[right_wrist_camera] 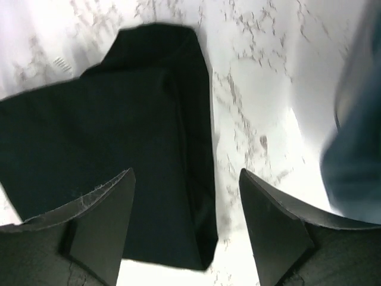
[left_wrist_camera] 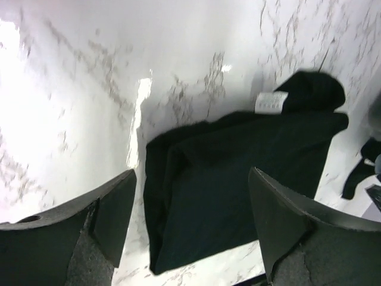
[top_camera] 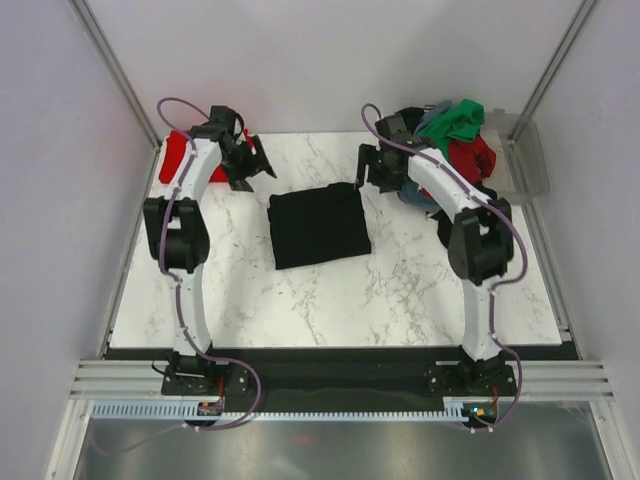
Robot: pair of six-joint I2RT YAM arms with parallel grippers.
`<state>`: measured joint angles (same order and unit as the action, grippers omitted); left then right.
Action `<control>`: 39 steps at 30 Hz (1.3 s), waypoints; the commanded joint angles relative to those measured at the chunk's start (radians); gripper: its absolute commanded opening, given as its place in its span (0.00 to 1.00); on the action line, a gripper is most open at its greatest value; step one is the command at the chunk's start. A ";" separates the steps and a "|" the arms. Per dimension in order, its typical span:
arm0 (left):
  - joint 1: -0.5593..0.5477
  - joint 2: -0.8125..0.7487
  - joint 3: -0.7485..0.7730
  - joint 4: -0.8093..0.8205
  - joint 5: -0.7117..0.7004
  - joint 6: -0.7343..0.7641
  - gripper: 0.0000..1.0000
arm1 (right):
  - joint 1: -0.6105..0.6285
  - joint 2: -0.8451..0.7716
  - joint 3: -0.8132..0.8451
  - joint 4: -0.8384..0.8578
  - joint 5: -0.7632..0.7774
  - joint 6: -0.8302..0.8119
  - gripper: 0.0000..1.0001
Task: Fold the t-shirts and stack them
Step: Fold the tshirt, then neatly place the folded tshirt to the corner
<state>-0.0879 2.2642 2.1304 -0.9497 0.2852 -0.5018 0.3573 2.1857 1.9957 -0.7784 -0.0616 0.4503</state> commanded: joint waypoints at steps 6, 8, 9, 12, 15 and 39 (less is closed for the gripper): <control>-0.018 -0.435 -0.596 0.308 0.029 0.107 0.82 | 0.015 -0.585 -0.581 0.178 -0.082 0.036 0.80; -0.022 -0.475 -0.729 0.423 0.063 0.118 0.84 | 0.029 -0.705 -0.728 0.211 -0.109 0.045 0.90; -0.023 -0.492 -0.763 0.452 0.083 0.121 0.85 | 0.034 -0.742 -0.771 0.223 -0.138 0.048 0.94; -0.033 -0.506 -0.829 0.540 0.109 0.132 0.88 | 0.046 -0.854 -0.911 0.243 -0.162 0.044 0.98; -0.036 -0.447 -0.831 0.577 0.086 0.144 0.88 | 0.048 -0.914 -1.005 0.237 -0.184 0.036 0.98; -0.036 -0.146 -0.711 0.763 0.129 0.112 0.18 | 0.135 -1.011 -1.311 0.306 -0.188 0.053 0.98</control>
<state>-0.1230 2.0872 1.3853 -0.2108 0.4042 -0.4118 0.4828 1.1812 0.7067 -0.5282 -0.2565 0.4889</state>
